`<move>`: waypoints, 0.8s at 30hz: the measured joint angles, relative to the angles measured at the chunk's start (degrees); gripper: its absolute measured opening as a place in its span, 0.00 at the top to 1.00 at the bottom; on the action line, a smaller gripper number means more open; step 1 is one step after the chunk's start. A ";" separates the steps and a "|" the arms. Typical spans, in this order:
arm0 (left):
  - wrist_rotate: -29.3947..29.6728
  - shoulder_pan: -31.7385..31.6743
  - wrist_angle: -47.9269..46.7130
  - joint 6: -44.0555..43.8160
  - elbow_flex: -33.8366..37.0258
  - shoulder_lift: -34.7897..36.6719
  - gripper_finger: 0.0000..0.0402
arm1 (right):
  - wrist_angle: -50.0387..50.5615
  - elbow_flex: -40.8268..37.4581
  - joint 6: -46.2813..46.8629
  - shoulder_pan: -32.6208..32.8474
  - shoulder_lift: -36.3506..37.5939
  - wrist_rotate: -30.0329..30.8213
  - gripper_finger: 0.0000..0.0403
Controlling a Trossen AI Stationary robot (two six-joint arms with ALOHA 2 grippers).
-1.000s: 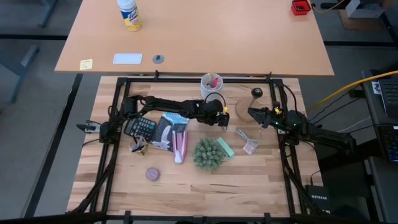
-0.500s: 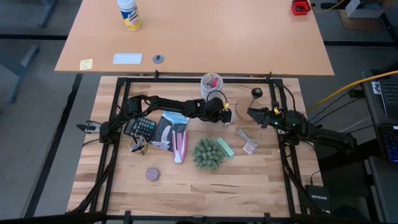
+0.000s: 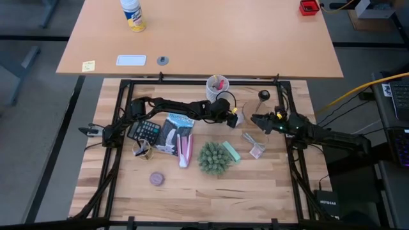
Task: Screw lightbulb
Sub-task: Insert the lightbulb into the lamp
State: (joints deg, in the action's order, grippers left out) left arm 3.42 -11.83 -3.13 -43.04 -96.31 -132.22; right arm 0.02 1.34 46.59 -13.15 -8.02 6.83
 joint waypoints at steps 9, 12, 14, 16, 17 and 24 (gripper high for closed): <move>-0.31 1.49 -0.16 4.17 0.00 0.22 0.44 | 0.02 -0.02 2.95 0.01 -6.56 1.21 0.34; -0.31 1.92 0.02 4.31 0.00 0.29 0.44 | -0.50 -0.07 3.11 0.00 -10.14 4.37 0.34; -0.28 2.13 -0.04 4.67 0.00 0.31 0.44 | -0.79 -0.05 3.23 0.00 -12.84 7.15 0.34; -0.16 2.22 -0.29 5.29 0.00 0.31 0.44 | -0.97 -0.04 4.82 0.00 -15.96 9.19 0.34; 0.21 2.25 -0.47 5.86 0.00 0.32 0.44 | -1.08 -0.04 5.68 0.00 -17.69 9.90 0.34; 0.87 2.22 -0.55 6.03 0.00 0.33 0.44 | -5.86 -0.42 8.35 0.00 -30.10 12.17 0.34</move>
State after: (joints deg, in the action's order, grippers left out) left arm 4.29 -9.61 -3.68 -37.01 -96.31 -131.90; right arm -5.85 0.93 54.93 -13.15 -38.12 19.00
